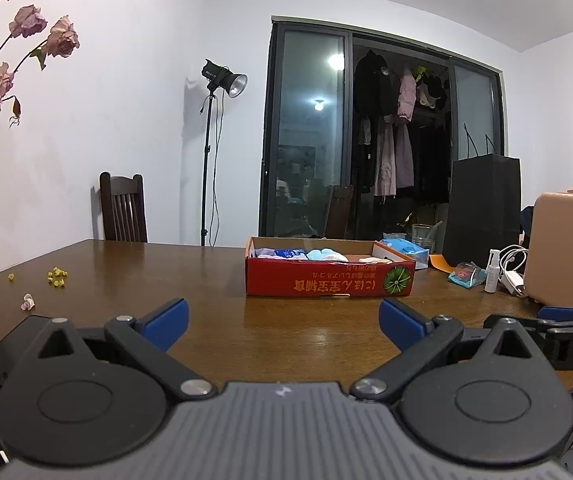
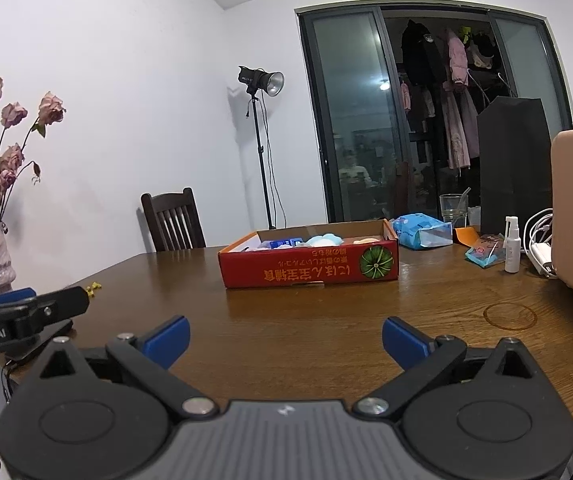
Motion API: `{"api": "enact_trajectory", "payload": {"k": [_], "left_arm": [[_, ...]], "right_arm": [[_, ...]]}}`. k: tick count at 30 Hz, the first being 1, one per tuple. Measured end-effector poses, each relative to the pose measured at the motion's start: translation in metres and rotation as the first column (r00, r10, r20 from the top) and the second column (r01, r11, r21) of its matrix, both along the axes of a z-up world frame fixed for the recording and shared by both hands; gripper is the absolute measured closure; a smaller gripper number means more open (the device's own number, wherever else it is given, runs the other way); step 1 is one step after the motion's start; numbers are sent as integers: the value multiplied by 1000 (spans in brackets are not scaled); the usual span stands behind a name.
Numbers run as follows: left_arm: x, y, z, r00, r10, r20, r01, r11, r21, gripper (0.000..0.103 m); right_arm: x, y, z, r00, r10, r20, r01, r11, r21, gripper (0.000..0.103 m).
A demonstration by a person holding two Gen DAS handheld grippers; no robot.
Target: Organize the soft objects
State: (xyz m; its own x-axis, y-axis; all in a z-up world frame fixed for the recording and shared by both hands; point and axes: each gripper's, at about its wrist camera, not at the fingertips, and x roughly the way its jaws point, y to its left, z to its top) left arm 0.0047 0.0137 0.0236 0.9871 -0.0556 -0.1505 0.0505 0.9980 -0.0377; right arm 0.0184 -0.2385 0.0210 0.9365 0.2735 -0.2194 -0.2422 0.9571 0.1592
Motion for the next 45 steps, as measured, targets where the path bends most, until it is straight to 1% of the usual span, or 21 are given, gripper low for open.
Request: {"api": "enact_trajectory", "payload": {"k": [45], "left_arm": [[-1,0,-3,1000,-4,-17,4,1000,-2,0]], "right_arm": [[4,1,-3,1000,-10,-21,10,1000,7,0]]}}
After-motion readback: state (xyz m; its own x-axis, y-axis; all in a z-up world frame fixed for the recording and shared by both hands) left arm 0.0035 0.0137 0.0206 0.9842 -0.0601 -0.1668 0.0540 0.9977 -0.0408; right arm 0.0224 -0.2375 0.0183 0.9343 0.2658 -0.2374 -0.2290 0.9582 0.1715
